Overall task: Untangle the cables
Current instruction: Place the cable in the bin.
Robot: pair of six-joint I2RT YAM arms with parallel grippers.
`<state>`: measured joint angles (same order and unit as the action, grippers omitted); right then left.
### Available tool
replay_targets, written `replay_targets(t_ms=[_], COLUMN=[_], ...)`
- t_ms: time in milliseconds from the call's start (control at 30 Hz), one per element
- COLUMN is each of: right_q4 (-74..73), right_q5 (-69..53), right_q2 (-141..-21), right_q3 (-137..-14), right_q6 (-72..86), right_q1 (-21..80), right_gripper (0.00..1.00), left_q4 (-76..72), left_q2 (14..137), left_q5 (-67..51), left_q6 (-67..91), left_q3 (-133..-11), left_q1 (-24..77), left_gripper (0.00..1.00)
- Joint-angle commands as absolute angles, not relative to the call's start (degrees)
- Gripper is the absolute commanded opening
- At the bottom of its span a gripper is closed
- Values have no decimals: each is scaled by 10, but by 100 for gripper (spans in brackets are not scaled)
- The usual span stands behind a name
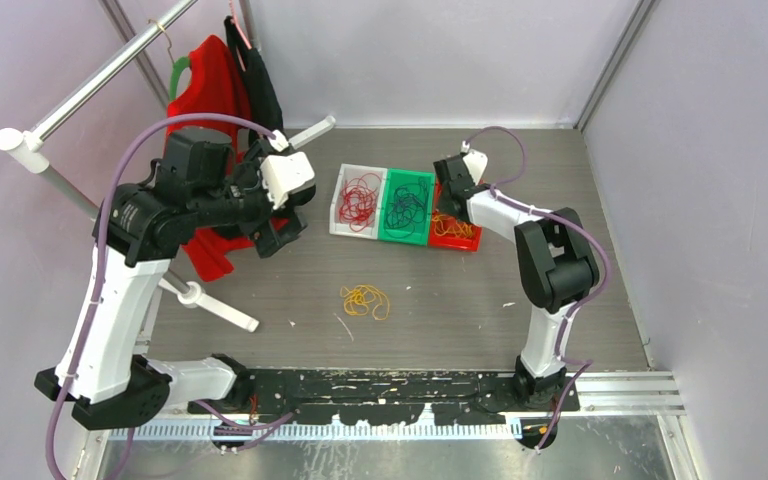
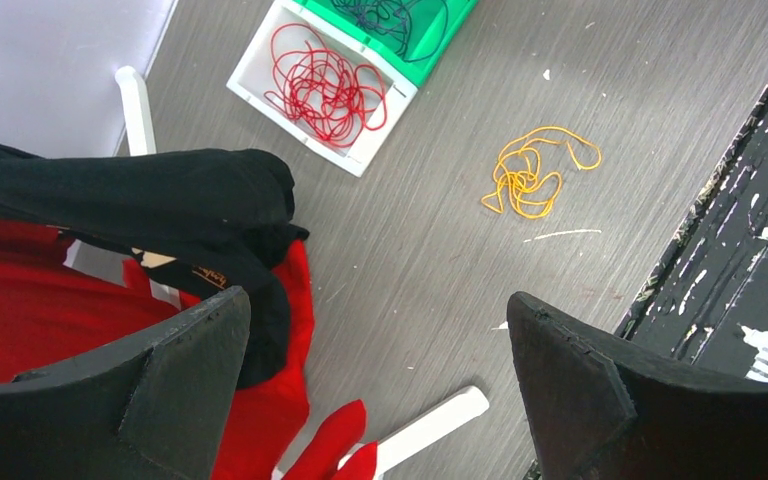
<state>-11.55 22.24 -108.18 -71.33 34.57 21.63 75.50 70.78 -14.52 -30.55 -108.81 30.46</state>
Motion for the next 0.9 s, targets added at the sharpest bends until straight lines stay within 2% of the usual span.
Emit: replay_targets(t_ms=[0, 67, 100, 367, 567, 667, 867], right_q4=[-99, -103, -104, -124, -116, -96, -73], right_q5=[245, 238, 234, 176, 115, 61, 24], right_q2=[-1061, -1033, -1017, -920, -912, -932, -992], right_q3=[-731, -732, -731, -722, -682, -669, -682], right_q6=[344, 340, 339, 371, 435, 484, 554], right_q1=[213, 211, 211, 167, 82, 37, -1], right_gripper=[6, 28, 36, 59, 61, 61, 67], left_q4=[730, 730, 730, 735, 733, 732, 731], left_q2=[704, 707, 709, 721, 718, 718, 720], left_q5=[-146, -148, -148, -163, -166, -169, -176], left_q6=[-313, -315, -317, -319, -319, -317, -310], left_q3=[-1081, -1082, -1083, -1089, -1092, -1090, -1092], left_q1=[297, 294, 292, 273, 269, 269, 269], left_gripper=[99, 99, 99, 99, 99, 99, 99])
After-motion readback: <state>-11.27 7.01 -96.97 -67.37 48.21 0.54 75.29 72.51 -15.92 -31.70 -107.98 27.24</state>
